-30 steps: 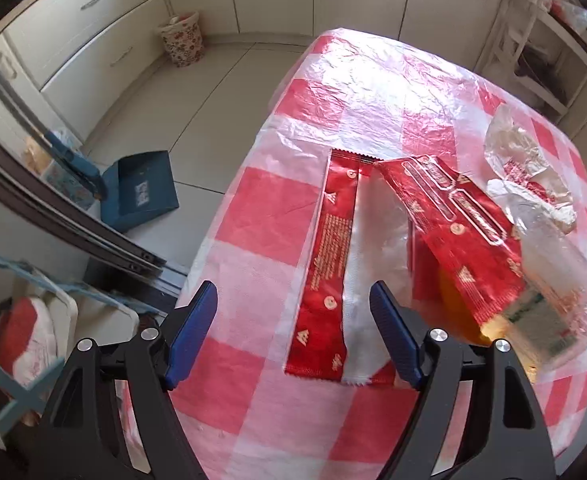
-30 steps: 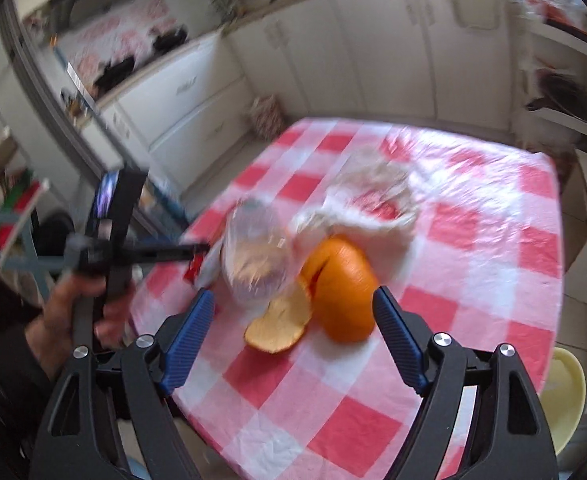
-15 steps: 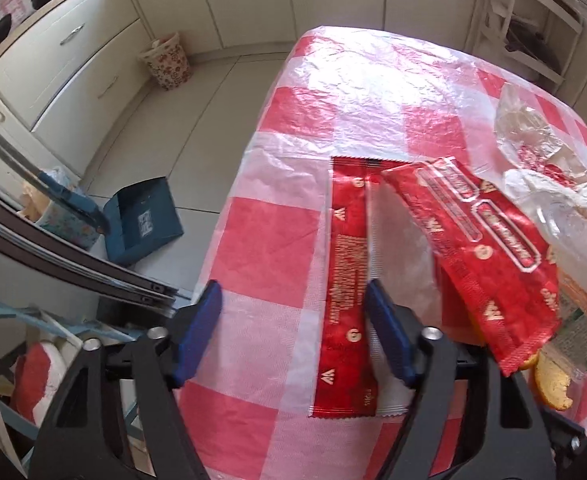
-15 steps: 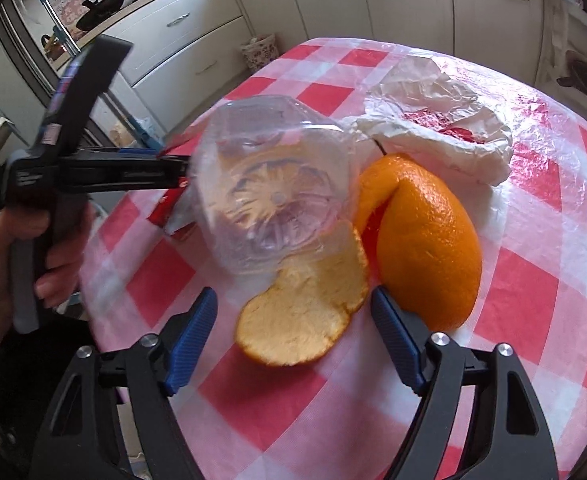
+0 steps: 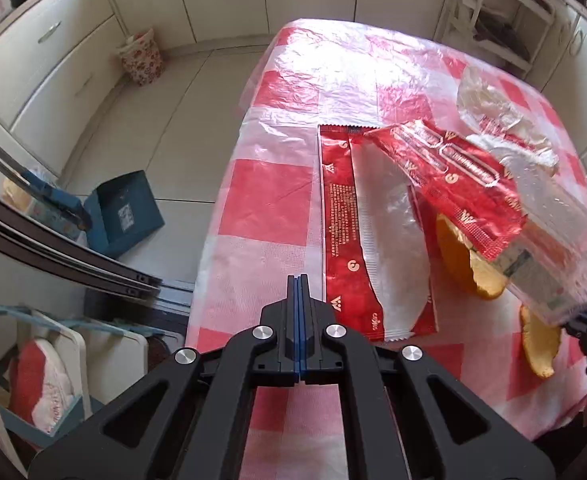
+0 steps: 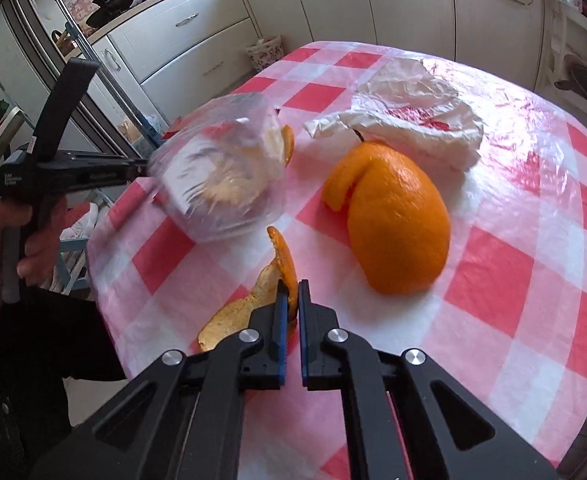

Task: Collect trash
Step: 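Move both tools back over the table toward the red wrapper and orange peel, then grasp the red snack wrapper with the left tool while the right grasps an orange peel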

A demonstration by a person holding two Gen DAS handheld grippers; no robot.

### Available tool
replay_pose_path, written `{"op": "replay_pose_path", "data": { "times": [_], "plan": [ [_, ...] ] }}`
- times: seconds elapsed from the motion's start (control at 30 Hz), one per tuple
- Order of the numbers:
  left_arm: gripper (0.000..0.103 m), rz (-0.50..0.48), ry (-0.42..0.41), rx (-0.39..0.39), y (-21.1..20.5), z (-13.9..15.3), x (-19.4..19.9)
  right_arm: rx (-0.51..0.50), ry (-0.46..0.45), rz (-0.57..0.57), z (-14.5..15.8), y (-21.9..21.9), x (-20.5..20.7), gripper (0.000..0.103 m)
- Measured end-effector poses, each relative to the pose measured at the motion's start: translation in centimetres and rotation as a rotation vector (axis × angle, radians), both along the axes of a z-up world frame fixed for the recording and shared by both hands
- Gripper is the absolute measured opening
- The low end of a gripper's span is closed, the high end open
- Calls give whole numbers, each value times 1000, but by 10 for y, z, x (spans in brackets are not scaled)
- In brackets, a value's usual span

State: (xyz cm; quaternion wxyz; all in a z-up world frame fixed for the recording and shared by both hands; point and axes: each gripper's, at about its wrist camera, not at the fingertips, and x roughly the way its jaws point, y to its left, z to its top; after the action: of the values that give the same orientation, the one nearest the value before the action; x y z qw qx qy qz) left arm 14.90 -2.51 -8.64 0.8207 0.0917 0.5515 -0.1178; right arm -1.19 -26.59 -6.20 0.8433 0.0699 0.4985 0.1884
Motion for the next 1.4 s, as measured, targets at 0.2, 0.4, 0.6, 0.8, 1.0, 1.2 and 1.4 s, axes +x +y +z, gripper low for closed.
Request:
{"op": "replay_pose_path", "data": {
  "times": [0.2, 0.4, 0.6, 0.8, 1.0, 1.2, 1.4],
  "plan": [
    [27, 20, -27, -44, -8, 1, 8, 53, -9, -58, 1, -8, -5, 56],
    [69, -20, -103, 58, -39, -7, 18, 7, -15, -28, -4, 3, 0, 56],
    [83, -92, -124, 115, -62, -18, 18, 3, -11, -22, -6, 4, 5, 56],
    [60, -65, -65, 21, -49, -18, 23, 1, -11, -15, -8, 6, 9, 47],
    [5, -81, -29, 1, -40, -12, 16, 13, 3, -5, -10, 5, 8, 17],
    [0, -60, -62, -52, -15, 17, 0, 3, -10, 16, -5, 9, 4, 9],
    [0, 29, -213, -178, 25, 77, -25, -5, -28, 25, 4, 5, -6, 8]
  ]
}}
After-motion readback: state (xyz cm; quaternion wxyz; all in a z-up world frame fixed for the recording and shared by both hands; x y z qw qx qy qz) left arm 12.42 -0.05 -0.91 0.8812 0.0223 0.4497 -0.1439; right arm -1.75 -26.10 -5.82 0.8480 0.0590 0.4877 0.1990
